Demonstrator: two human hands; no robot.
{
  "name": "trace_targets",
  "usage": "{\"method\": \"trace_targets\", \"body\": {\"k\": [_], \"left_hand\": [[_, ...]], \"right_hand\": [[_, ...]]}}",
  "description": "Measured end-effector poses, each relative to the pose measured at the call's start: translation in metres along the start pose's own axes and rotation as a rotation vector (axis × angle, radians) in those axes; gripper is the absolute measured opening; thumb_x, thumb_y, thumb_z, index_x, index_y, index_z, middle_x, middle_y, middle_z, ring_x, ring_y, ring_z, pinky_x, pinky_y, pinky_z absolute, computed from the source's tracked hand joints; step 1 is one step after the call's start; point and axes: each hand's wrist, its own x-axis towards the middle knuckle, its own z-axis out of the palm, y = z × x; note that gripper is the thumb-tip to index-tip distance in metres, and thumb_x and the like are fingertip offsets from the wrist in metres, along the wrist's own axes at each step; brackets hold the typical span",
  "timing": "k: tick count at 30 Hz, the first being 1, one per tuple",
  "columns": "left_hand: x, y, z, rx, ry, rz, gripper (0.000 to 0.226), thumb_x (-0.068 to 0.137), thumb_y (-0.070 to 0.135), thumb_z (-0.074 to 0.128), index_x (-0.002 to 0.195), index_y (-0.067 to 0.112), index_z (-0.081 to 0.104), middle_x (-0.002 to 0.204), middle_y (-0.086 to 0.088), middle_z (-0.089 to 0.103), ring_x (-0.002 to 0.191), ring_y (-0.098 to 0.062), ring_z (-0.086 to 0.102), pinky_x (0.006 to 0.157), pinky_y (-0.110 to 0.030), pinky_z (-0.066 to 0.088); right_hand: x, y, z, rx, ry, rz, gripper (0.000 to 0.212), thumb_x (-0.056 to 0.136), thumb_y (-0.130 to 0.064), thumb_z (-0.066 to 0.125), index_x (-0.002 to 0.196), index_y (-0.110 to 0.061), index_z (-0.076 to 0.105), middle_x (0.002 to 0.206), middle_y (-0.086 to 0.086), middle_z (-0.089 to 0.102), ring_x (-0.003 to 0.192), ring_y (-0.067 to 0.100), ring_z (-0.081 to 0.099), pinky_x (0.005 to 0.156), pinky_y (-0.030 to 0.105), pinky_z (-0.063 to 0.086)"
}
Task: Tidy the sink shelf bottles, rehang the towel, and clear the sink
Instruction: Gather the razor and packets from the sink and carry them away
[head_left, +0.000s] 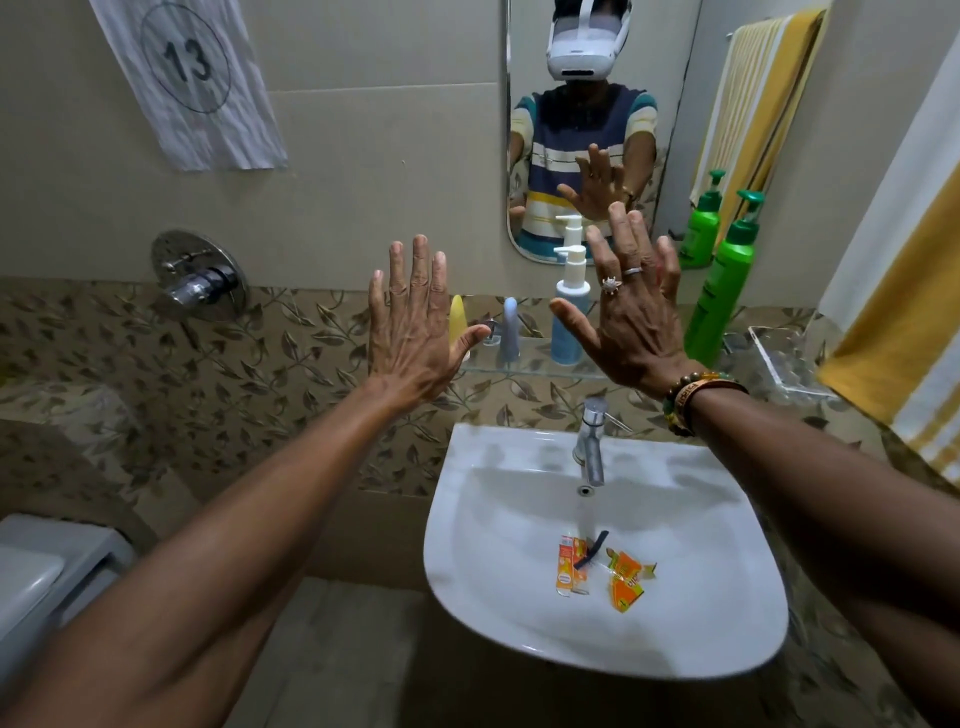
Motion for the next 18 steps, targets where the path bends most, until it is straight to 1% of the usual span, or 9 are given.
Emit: {"method": "trace_targets", "body": {"k": [2, 6, 9, 10, 11, 12, 13, 16, 18], "left_hand": [[0.005, 0.000, 0.008, -0.001, -0.001, 0.003, 0.104, 0.085, 0.080, 0.013, 0.157, 0.008, -0.001, 0.164, -0.018, -0.009, 0.151, -0.036, -0.009, 0.119, -0.050, -0.008], [0.011, -0.012, 0.022, -0.018, 0.011, -0.018, 0.101, 0.087, 0.079, 0.017, 0.157, 0.009, -0.003, 0.164, -0.017, -0.009, 0.151, -0.036, -0.010, 0.119, -0.049, -0.010], [0.014, -0.006, 0.024, -0.072, 0.051, -0.009, 0.099, 0.088, 0.078, 0.015, 0.157, 0.009, -0.003, 0.165, -0.016, -0.011, 0.151, -0.035, -0.012, 0.120, -0.051, -0.007], [0.038, 0.003, 0.041, -0.168, 0.003, 0.085, 0.100, 0.088, 0.079, 0.013, 0.157, 0.009, -0.003, 0.165, -0.015, -0.011, 0.151, -0.035, -0.012, 0.120, -0.052, -0.006], [0.051, 0.012, 0.047, -0.182, -0.015, 0.146, 0.100, 0.088, 0.079, 0.012, 0.157, 0.010, -0.003, 0.165, -0.015, -0.011, 0.151, -0.035, -0.012, 0.121, -0.052, -0.005], [0.052, 0.013, 0.046, -0.161, 0.003, 0.156, 0.100, 0.087, 0.079, 0.012, 0.157, 0.010, -0.003, 0.165, -0.015, -0.011, 0.151, -0.035, -0.013, 0.121, -0.052, -0.005], [0.057, 0.017, 0.046, -0.191, 0.023, 0.162, 0.099, 0.087, 0.079, 0.012, 0.157, 0.010, -0.003, 0.165, -0.015, -0.011, 0.151, -0.034, -0.013, 0.121, -0.052, -0.005], [0.060, 0.007, 0.048, -0.220, 0.062, 0.147, 0.096, 0.089, 0.076, 0.018, 0.158, 0.011, -0.001, 0.165, -0.013, -0.010, 0.151, -0.033, -0.012, 0.120, -0.050, -0.007], [0.064, 0.019, 0.052, -0.243, 0.072, 0.209, 0.095, 0.091, 0.075, 0.023, 0.158, 0.011, 0.000, 0.165, -0.014, -0.008, 0.152, -0.033, -0.010, 0.120, -0.050, -0.006]], "right_hand": [[0.000, 0.004, 0.010, 0.002, 0.030, -0.022, 0.081, 0.097, -0.066, 0.033, 0.154, -0.008, 0.032, 0.163, 0.021, 0.019, 0.151, 0.034, 0.017, 0.121, 0.054, 0.012], [0.003, 0.001, 0.028, -0.008, 0.014, 0.005, 0.078, 0.096, -0.062, 0.044, 0.154, -0.011, 0.031, 0.161, 0.020, 0.023, 0.150, 0.036, 0.020, 0.119, 0.061, 0.015], [-0.002, 0.005, 0.021, 0.003, -0.020, -0.027, 0.078, 0.097, -0.062, 0.041, 0.154, -0.010, 0.031, 0.163, 0.019, 0.018, 0.152, 0.034, 0.016, 0.121, 0.055, 0.012], [-0.009, 0.014, 0.018, -0.108, -0.003, 0.037, 0.078, 0.097, -0.061, 0.041, 0.154, -0.009, 0.031, 0.163, 0.019, 0.018, 0.152, 0.034, 0.015, 0.121, 0.055, 0.011], [-0.013, 0.017, 0.013, -0.163, 0.007, 0.096, 0.077, 0.097, -0.061, 0.041, 0.154, -0.009, 0.031, 0.163, 0.019, 0.017, 0.152, 0.034, 0.015, 0.121, 0.055, 0.012], [-0.013, 0.023, 0.012, -0.148, 0.021, 0.091, 0.077, 0.097, -0.060, 0.041, 0.154, -0.009, 0.031, 0.163, 0.019, 0.017, 0.152, 0.034, 0.015, 0.121, 0.055, 0.011], [-0.012, 0.025, 0.006, -0.147, -0.014, 0.108, 0.078, 0.097, -0.061, 0.040, 0.154, -0.009, 0.031, 0.163, 0.018, 0.018, 0.152, 0.034, 0.015, 0.121, 0.055, 0.010], [0.001, 0.010, 0.008, -0.209, -0.060, 0.099, 0.078, 0.096, -0.063, 0.038, 0.154, -0.011, 0.032, 0.162, 0.018, 0.023, 0.151, 0.033, 0.018, 0.122, 0.051, 0.003], [-0.002, 0.020, 0.001, -0.236, -0.058, 0.108, 0.078, 0.096, -0.063, 0.036, 0.154, -0.011, 0.031, 0.162, 0.018, 0.023, 0.151, 0.033, 0.018, 0.122, 0.050, 0.000]]}}
